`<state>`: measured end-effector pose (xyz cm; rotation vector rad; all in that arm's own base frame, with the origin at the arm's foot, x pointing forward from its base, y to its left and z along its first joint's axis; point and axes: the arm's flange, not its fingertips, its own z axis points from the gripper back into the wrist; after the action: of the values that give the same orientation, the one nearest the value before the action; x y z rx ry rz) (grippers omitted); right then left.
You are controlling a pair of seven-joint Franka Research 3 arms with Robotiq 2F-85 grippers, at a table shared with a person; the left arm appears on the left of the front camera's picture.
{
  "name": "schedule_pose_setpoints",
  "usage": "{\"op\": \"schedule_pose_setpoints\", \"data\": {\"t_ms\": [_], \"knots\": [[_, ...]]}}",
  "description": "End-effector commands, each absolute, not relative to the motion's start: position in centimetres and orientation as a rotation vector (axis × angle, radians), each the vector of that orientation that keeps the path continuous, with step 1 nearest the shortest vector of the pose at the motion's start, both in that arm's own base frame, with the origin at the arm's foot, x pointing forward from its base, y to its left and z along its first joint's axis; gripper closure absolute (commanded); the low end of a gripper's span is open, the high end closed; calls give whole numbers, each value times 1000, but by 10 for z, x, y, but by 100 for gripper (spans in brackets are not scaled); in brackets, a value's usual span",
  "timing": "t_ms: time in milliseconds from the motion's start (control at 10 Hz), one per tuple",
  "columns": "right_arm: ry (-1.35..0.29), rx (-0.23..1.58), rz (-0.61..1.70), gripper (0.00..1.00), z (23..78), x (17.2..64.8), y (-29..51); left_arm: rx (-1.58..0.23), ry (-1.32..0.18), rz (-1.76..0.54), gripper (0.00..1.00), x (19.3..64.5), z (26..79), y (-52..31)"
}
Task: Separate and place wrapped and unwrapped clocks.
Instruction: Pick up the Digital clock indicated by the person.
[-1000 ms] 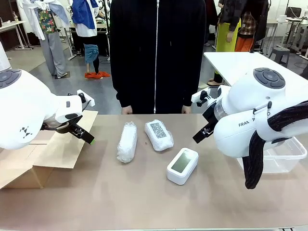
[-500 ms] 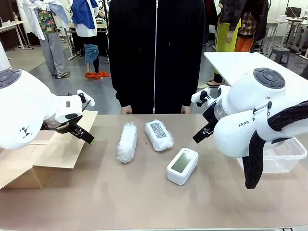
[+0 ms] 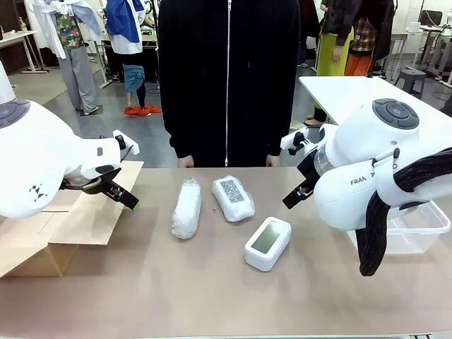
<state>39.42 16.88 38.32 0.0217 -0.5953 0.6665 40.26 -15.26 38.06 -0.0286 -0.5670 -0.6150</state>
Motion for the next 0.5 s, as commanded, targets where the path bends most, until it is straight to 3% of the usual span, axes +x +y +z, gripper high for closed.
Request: {"op": "schedule_pose_setpoints", "data": {"t_ms": [0, 400], "knots": [[-630, 80, 760, 0, 435, 375, 148, -163, -610, -683, 0, 375, 435, -130], [-676, 259, 969, 0, 493, 307, 84, -309, -632, -841, 0, 297, 472, -83]]}}
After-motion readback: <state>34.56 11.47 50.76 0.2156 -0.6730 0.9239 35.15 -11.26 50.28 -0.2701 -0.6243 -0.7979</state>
